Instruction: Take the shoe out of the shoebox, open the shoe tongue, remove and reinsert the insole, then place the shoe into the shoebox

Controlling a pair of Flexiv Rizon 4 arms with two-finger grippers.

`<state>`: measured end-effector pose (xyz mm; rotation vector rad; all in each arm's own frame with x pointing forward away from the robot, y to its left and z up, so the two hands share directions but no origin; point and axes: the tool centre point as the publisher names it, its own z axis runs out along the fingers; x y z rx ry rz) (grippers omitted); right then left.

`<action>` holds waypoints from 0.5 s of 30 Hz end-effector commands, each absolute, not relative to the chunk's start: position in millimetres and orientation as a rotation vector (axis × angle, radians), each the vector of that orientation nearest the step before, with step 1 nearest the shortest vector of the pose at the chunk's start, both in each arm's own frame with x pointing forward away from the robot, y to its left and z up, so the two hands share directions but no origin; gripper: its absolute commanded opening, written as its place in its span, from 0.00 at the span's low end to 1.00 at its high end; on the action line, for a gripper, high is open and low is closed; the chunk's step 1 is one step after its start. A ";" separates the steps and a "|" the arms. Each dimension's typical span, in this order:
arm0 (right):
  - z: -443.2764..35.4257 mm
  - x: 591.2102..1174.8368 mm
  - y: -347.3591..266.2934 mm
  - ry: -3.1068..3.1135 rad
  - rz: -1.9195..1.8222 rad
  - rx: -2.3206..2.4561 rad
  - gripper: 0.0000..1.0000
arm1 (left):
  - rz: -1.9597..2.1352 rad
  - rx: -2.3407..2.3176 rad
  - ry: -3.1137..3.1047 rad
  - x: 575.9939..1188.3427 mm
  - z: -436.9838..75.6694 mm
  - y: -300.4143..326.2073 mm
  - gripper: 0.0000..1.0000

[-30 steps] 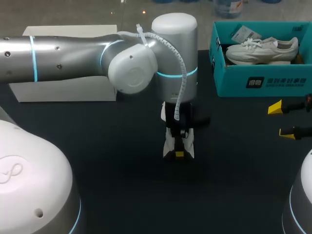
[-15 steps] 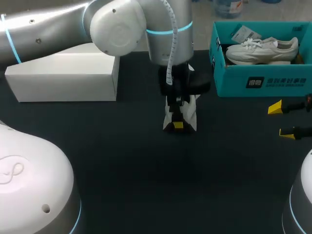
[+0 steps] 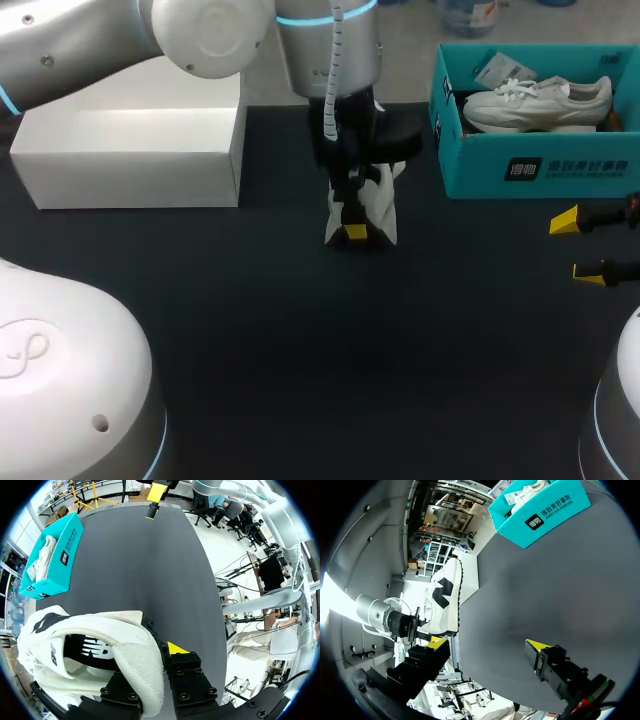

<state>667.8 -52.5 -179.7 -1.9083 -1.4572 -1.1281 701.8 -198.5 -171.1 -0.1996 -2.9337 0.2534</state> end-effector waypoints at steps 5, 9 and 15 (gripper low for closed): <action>-178.9 663.5 -52.2 -1.455 -1.130 -1.916 1.00 | 0.259 -0.212 -2.926 705.5 -169.0 -193.0 0.00; -178.9 663.5 -52.2 -1.455 -1.130 -1.916 1.00 | 0.274 -0.307 -2.938 719.3 -157.2 -173.3 0.00; -178.9 663.5 -52.2 -1.455 -1.130 -1.916 1.00 | 0.263 -0.339 -2.949 753.5 -150.1 -141.0 0.00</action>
